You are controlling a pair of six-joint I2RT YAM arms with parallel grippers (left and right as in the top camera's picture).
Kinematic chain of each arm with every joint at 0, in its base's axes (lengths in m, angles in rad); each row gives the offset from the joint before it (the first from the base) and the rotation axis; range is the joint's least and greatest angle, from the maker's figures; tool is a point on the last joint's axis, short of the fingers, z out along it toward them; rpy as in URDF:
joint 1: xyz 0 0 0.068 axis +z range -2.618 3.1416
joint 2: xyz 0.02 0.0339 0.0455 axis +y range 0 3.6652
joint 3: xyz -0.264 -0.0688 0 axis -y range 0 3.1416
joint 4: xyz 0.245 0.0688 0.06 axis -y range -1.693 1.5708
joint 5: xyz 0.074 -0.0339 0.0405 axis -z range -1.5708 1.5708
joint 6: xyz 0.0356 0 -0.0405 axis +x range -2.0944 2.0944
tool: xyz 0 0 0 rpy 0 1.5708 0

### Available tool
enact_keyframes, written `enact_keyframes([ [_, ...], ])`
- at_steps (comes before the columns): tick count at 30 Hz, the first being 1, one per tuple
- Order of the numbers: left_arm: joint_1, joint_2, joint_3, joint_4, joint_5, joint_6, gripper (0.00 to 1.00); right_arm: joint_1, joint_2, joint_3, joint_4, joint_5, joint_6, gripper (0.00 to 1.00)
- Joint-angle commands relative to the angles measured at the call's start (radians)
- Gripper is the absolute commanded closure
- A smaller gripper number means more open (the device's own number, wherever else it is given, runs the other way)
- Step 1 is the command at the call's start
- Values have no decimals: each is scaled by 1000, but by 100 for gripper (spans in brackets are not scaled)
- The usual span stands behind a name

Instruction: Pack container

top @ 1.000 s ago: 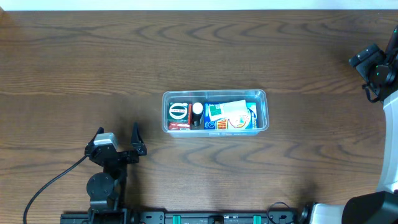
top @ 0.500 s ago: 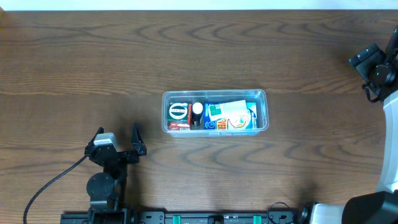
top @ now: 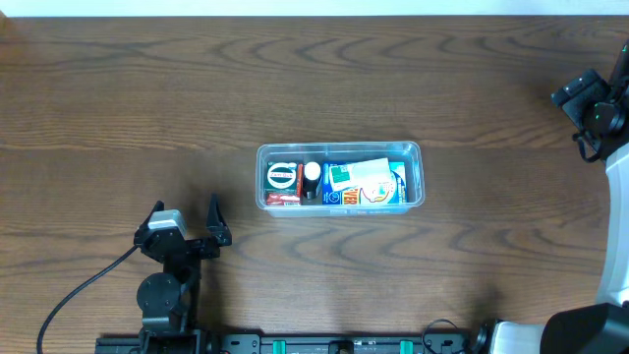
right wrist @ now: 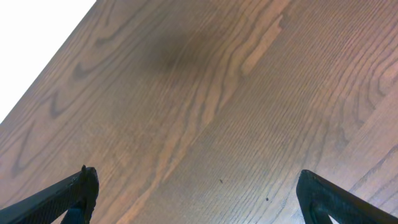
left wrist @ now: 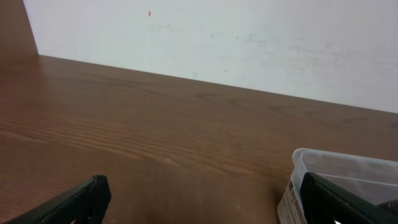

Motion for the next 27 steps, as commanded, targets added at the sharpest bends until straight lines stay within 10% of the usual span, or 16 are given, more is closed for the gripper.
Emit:
enact_keyframes([
  [1, 5, -6, -16, -41, -12, 17, 2, 18, -58, 0, -1, 20, -5, 1],
  [19, 5, -6, -16, -41, -12, 17, 2, 344, -370, -175, 51, 181, -4, 1],
  [27, 5, -6, -16, -41, -12, 17, 2, 347, -641, -616, 512, 180, -5, 1],
])
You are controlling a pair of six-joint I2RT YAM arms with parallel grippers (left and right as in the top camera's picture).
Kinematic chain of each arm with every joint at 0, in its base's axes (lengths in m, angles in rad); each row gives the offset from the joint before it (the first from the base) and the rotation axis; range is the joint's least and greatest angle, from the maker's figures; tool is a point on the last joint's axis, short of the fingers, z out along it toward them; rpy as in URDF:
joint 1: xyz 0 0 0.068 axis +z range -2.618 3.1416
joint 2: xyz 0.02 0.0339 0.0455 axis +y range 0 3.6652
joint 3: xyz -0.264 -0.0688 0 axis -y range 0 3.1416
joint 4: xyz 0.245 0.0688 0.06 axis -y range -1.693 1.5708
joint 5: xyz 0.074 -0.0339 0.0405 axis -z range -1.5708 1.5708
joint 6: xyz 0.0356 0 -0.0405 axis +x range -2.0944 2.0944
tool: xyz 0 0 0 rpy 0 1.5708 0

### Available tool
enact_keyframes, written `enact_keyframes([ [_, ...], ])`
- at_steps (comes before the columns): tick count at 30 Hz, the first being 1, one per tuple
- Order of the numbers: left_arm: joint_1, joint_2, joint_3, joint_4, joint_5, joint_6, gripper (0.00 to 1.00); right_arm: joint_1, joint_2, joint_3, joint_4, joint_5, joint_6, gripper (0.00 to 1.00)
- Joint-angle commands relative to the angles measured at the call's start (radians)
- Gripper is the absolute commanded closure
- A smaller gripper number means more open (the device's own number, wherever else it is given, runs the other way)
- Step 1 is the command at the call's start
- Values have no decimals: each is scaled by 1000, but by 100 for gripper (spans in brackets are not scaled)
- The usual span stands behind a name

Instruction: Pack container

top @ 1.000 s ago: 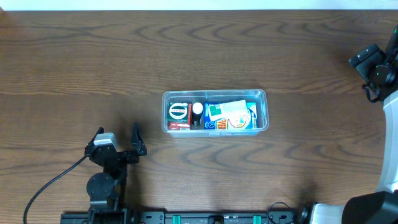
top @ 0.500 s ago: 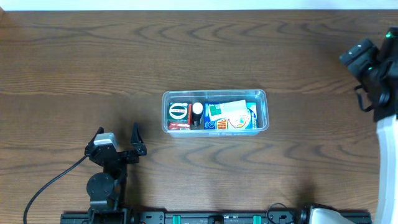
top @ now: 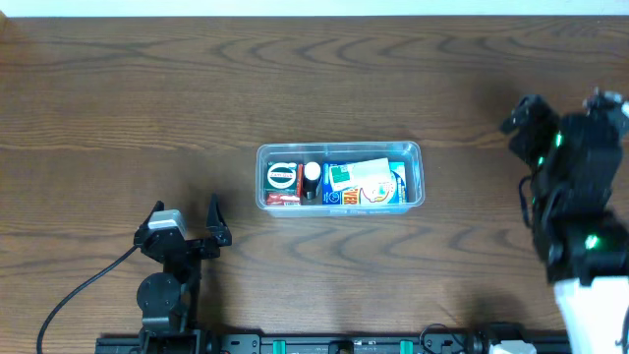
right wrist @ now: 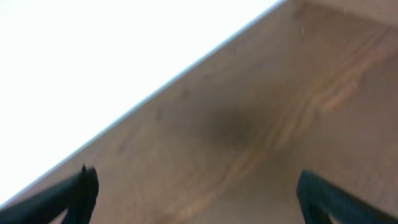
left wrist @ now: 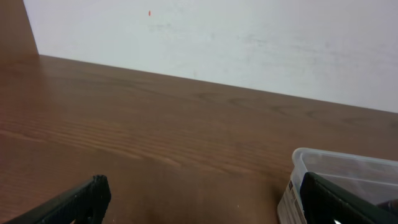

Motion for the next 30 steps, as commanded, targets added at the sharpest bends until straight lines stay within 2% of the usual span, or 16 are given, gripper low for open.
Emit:
enact_keyframes([
  [1, 5, -6, -18, -38, -12, 17, 2, 7, -119, -164, 114, 25, -5, 1],
  [6, 5, -6, -18, -38, -12, 17, 2, 7, -301, -403, 290, 5, -27, 1],
  [18, 5, -6, -18, -38, -12, 17, 2, 7, -609, -769, 588, -145, -271, 1],
  [30, 5, -6, -18, -38, -12, 17, 2, 7, -770, -961, 638, -185, -312, 1],
])
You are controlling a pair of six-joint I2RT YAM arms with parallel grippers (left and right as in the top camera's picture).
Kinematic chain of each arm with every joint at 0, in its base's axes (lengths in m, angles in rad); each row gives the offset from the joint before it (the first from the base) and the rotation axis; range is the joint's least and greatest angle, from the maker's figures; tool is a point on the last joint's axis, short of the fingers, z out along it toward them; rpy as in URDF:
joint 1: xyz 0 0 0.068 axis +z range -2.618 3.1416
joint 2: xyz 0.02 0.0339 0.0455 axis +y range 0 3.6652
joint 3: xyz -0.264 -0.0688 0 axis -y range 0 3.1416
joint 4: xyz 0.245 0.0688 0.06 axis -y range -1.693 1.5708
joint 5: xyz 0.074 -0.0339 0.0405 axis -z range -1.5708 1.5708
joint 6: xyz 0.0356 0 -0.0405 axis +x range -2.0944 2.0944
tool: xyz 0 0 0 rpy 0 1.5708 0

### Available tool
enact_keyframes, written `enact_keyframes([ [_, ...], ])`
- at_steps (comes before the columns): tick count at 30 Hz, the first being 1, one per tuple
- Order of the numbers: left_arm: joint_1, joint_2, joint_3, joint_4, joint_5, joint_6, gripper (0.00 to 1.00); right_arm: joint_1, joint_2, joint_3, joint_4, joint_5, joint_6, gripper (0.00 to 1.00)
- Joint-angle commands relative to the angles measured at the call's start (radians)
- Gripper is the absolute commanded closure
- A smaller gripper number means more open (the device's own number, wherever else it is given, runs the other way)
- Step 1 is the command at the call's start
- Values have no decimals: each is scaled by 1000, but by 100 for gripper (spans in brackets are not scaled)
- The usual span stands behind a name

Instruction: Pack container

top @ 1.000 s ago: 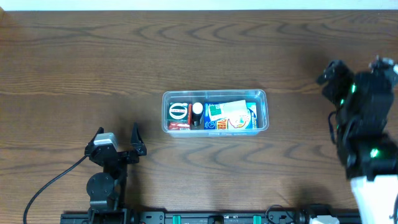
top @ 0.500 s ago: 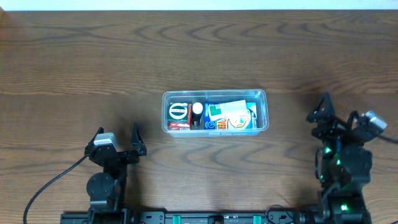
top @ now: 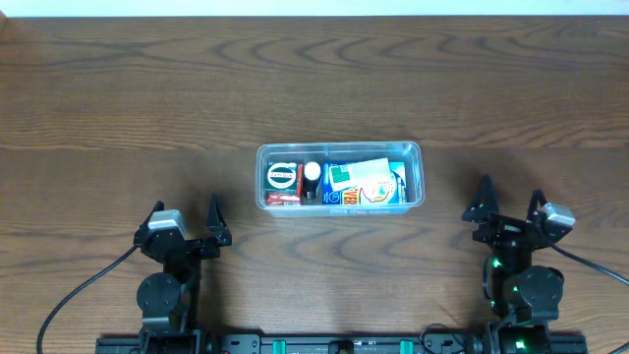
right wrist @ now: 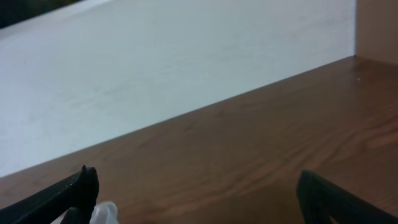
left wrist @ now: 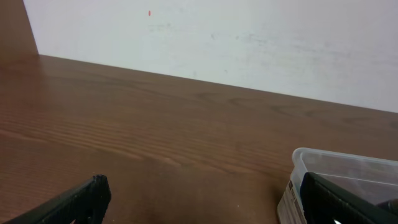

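A clear plastic container (top: 339,176) sits mid-table, filled with small packaged items: a green and white round pack at its left end, a white tube, blue and green packets on the right. Its corner (left wrist: 339,171) shows at the right of the left wrist view, and a sliver of it (right wrist: 102,213) at the lower left of the right wrist view. My left gripper (top: 187,219) rests open at the front left, empty. My right gripper (top: 509,202) rests open at the front right, also empty.
The brown wooden table (top: 314,79) spreads round the container. A white wall (left wrist: 217,37) rises behind its far edge. A black cable (top: 84,285) runs from the left arm's base towards the front left.
My right arm has come down from the right side of the table to the front right, gripper open and level, facing the wall. The left arm and the container have not moved.
At first my right gripper hung open over the far right edge, looking down on bare wood. Then the arm stood nearer the container's right side, its view blurred. Now it rests at the front right. The left arm stayed open at the front left throughout.
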Motion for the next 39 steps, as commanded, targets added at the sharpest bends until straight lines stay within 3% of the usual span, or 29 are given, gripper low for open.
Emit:
enact_keyframes([
  [1, 5, -6, -19, -37, -12, 17, 2, 7, -39, -34, 6, -14, -26, 1],
  [9, 5, -6, -19, -37, -12, 17, 2, 7, -133, -42, -77, -54, -113, 1],
  [20, 5, -6, -19, -37, -12, 17, 2, 7, -213, -42, -225, -61, -117, 1],
  [28, 5, -6, -19, -37, -12, 17, 2, 7, -213, -43, -235, -161, -266, 1],
  [39, 5, -6, -19, -37, -12, 17, 2, 7, -213, -42, -236, -161, -277, 1],
])
